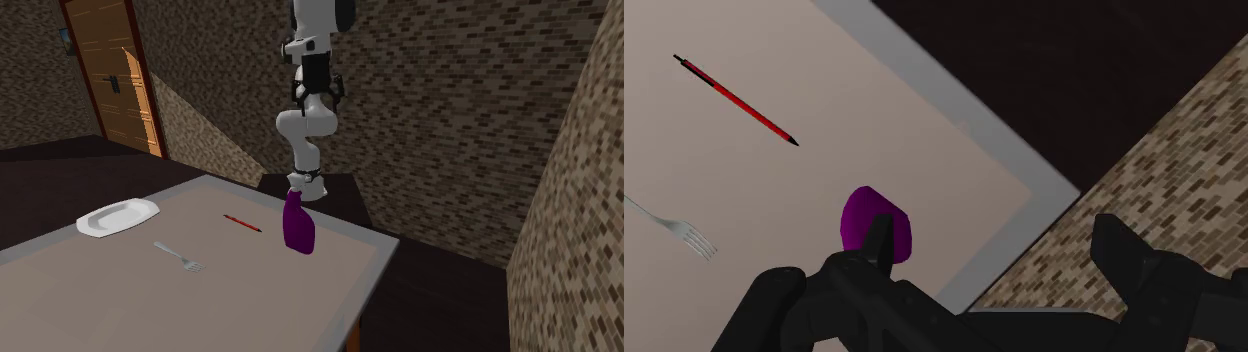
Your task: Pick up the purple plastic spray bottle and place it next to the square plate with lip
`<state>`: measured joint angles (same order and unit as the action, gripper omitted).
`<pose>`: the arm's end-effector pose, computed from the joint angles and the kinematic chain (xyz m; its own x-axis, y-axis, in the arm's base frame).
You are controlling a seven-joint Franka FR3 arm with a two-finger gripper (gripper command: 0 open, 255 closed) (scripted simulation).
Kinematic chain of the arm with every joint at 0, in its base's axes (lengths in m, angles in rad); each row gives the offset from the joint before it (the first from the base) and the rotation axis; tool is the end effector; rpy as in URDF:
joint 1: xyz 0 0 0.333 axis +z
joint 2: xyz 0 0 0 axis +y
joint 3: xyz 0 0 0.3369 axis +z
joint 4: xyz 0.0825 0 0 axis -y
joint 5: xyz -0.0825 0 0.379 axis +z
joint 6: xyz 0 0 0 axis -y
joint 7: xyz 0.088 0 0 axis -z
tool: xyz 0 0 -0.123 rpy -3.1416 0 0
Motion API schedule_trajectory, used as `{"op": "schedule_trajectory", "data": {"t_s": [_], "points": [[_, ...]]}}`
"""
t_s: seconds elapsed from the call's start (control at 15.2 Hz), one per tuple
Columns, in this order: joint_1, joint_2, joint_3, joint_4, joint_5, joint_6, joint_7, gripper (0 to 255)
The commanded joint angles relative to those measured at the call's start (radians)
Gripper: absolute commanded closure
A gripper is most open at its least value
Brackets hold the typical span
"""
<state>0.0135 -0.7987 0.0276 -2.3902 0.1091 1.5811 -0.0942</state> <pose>0.2828 0.0274 0.5782 0.9922 0.1249 -0.0022 0.1242 -0.9882 -0.0898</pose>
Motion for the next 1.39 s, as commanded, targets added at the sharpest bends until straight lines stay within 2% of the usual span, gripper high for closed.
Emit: {"op": "schedule_trajectory", "data": {"t_s": [0.0,0.66,1.32], "points": [[0.000,0.000,0.000,0.000,0.000,0.000,0.000,0],[0.053,0.452,0.012,0.119,-0.202,0.122,-0.294,0],[0.092,0.880,0.060,0.277,-0.456,0.210,-0.478,0]]}}
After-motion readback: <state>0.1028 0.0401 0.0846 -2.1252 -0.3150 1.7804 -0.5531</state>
